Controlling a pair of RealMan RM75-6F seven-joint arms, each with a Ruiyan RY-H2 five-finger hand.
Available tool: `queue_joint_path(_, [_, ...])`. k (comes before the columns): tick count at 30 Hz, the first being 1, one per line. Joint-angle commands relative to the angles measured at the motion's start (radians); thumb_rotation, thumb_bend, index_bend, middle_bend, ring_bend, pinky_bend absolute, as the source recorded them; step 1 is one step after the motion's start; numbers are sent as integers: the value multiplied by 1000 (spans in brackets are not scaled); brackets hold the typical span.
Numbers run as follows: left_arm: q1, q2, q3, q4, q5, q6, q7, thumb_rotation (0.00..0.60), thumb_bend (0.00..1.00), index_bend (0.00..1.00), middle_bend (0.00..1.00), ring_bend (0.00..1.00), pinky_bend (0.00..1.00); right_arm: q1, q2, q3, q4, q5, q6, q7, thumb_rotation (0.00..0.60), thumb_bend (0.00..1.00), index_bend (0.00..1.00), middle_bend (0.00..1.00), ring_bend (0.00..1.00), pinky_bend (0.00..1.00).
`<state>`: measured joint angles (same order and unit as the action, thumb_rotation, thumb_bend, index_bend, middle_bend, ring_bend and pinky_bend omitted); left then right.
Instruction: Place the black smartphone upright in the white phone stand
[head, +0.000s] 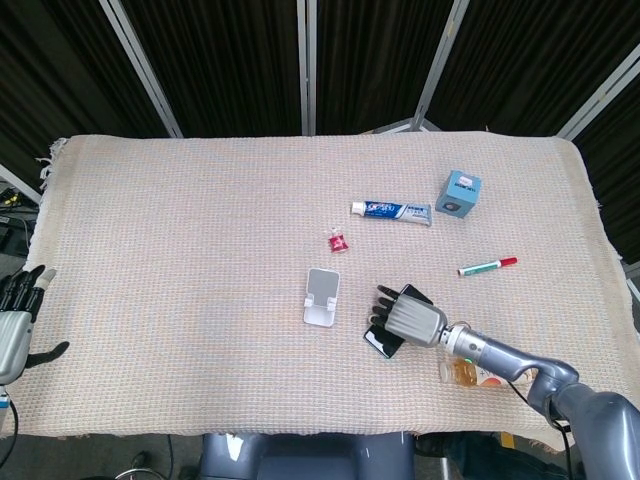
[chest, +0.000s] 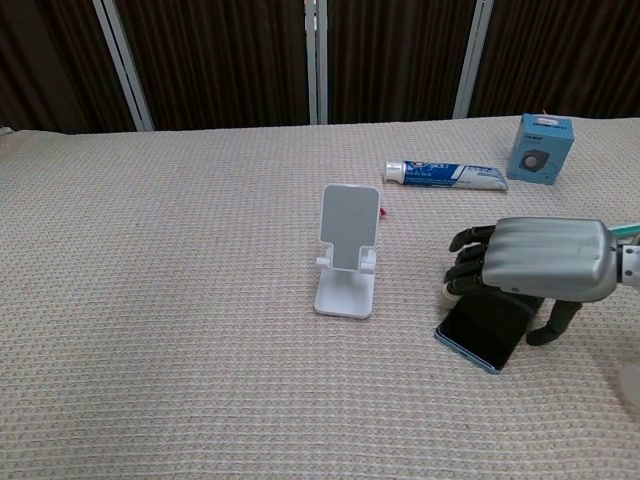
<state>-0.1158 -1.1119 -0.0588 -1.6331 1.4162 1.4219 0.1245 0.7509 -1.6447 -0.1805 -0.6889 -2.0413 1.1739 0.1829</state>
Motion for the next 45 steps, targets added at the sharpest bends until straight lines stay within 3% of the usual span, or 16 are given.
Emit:
queue_joint_path(1, [1, 0, 0, 1, -2, 0, -1, 600, 0, 0, 0, 0, 0, -2, -20, -9, 50, 0, 76, 30, 600, 119, 543, 590, 546, 348])
queue_joint_path(7, [3, 6, 2, -4, 6, 5, -15, 600, 0, 0, 0, 0, 0, 3, -8, -12, 78, -2, 154, 11, 600, 140, 572, 623, 577, 366])
queue_joint_path(11, [5, 15, 4, -12, 19, 14, -32, 600, 0, 0, 0, 0, 0, 20, 33, 12, 56, -4, 226, -94, 600, 139, 572, 624, 584, 373])
queue_joint_path(16, [11, 28, 7, -20, 33, 28, -54, 600, 0, 0, 0, 0, 0, 51, 122, 57, -64, 17, 235, -253, 600, 138, 536, 597, 581, 383])
queue_joint_path(21, [18, 39, 7, -24, 40, 41, -76, 600, 0, 0, 0, 0, 0, 106, 223, 127, -231, 12, 214, -532, 600, 139, 520, 581, 571, 383])
queue_joint_path(23, [18, 42, 6, -24, 41, 42, -83, 600, 0, 0, 0, 0, 0, 148, 271, 158, -331, -3, 162, -681, 600, 143, 517, 578, 567, 383])
queue_joint_path(27, [13, 43, 5, -20, 35, 30, -86, 600, 0, 0, 0, 0, 0, 203, 322, 211, -505, 13, 50, -832, 600, 154, 516, 578, 566, 382])
queue_joint_path(31, [9, 46, -4, -13, 16, 21, -95, 600, 0, 0, 0, 0, 0, 240, 331, 248, -592, 22, -37, -948, 600, 161, 515, 577, 566, 382])
queue_joint_path(39, [4, 53, -14, 4, -19, -2, -112, 600, 0, 0, 0, 0, 0, 299, 268, 302, -662, 45, -217, -1180, 600, 168, 515, 573, 563, 379])
queue_joint_path(45, [6, 57, -12, 5, -21, -4, -119, 600, 0, 0, 0, 0, 0, 324, 231, 295, -661, 49, -309, -1249, 600, 171, 512, 577, 560, 378])
